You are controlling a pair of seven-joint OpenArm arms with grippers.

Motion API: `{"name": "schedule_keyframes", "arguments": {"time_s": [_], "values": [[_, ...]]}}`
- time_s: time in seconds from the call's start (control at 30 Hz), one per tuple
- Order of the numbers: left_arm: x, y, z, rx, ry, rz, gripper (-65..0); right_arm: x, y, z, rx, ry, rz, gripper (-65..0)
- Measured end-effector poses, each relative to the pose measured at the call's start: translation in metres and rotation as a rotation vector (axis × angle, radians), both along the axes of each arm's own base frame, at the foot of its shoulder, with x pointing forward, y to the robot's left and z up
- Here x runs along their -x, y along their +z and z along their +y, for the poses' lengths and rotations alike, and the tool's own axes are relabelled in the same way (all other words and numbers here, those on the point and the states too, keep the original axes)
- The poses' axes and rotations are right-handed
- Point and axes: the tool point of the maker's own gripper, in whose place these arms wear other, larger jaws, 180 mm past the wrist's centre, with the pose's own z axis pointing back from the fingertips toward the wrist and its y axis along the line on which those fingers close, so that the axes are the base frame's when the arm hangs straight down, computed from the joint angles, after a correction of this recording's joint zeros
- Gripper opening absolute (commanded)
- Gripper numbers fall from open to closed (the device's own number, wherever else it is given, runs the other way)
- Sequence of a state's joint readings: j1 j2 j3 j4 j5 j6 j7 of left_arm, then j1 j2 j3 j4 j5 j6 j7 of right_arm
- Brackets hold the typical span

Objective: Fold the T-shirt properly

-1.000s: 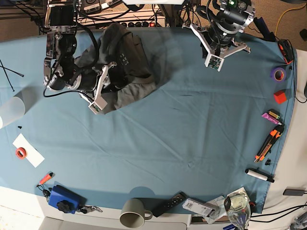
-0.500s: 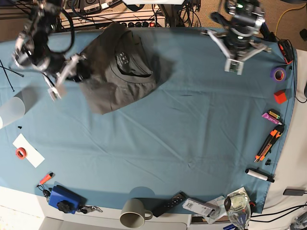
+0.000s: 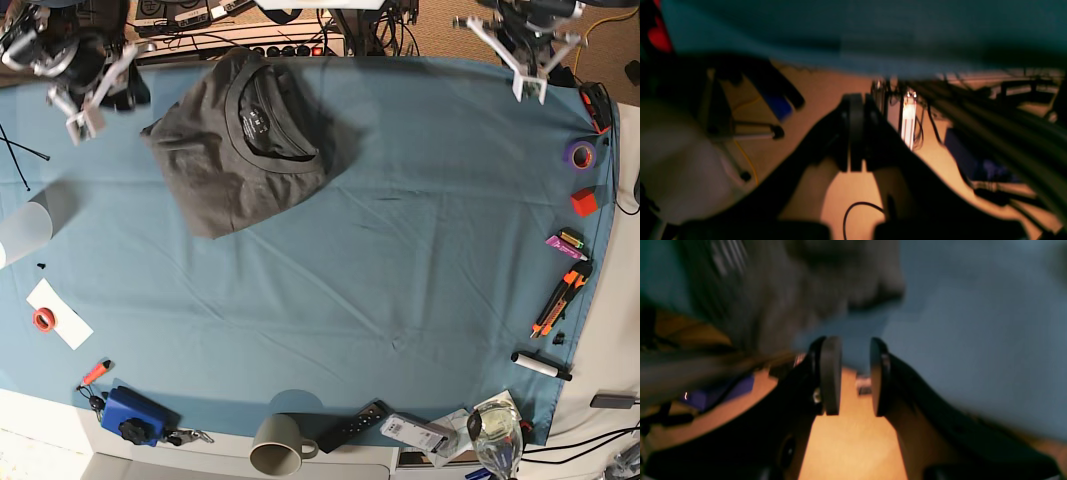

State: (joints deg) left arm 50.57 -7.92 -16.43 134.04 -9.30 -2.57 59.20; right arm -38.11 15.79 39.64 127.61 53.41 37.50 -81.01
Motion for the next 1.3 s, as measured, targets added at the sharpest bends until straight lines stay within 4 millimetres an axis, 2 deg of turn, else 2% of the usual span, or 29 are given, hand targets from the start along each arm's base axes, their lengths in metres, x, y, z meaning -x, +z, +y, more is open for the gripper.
{"name": "schedule_keyframes", "arguments": {"time_s": [0.17, 0.23, 0.33, 0.4, 0.43, 0.53, 0.83, 0.93, 1.07, 1.3], "values": [[0.030, -0.004, 0.000, 0.000, 0.000, 0.080, -65.0, 0.045, -0.017, 0.009, -0.016, 0.001, 0.118, -49.6], [0.036, -0.005, -0.001, 0.004, 0.004, 0.087, -65.0, 0.061, -0.021, 0.011, -0.025, -0.012, 0.166, -49.6], [0.040, -0.005, -0.002, 0.008, 0.009, 0.093, -65.0, 0.072, -0.026, 0.011, -0.045, -0.027, 0.199, -49.6], [0.040, -0.009, -0.002, 0.010, 0.011, 0.087, -65.0, 0.080, -0.036, 0.005, -0.062, -0.061, 0.237, -49.6], [0.044, -0.017, -0.001, 0.020, 0.021, 0.096, -65.0, 0.086, -0.042, 0.003, -0.076, -0.080, 0.259, -49.6], [0.074, -0.045, 0.001, 0.040, 0.047, 0.213, -65.0, 0.104, -0.062, -0.006, -0.118, -0.150, 0.332, -49.6], [0.124, -0.113, 0.004, 0.097, 0.086, 0.407, -65.0, 0.170, -0.114, -0.021, -0.242, -0.363, 0.560, -49.6], [0.124, -0.131, 0.004, 0.110, 0.104, 0.399, -65.0, 0.189, -0.135, -0.026, -0.239, -0.413, 0.644, -49.6], [0.125, -0.159, 0.000, 0.150, 0.103, 0.407, -65.0, 0.208, -0.166, -0.015, -0.245, -0.395, 0.773, -49.6], [0.122, -0.209, -0.006, 0.218, 0.135, 0.429, -65.0, 0.210, -0.238, 0.015, -0.181, -0.236, 0.847, -49.6]]}}
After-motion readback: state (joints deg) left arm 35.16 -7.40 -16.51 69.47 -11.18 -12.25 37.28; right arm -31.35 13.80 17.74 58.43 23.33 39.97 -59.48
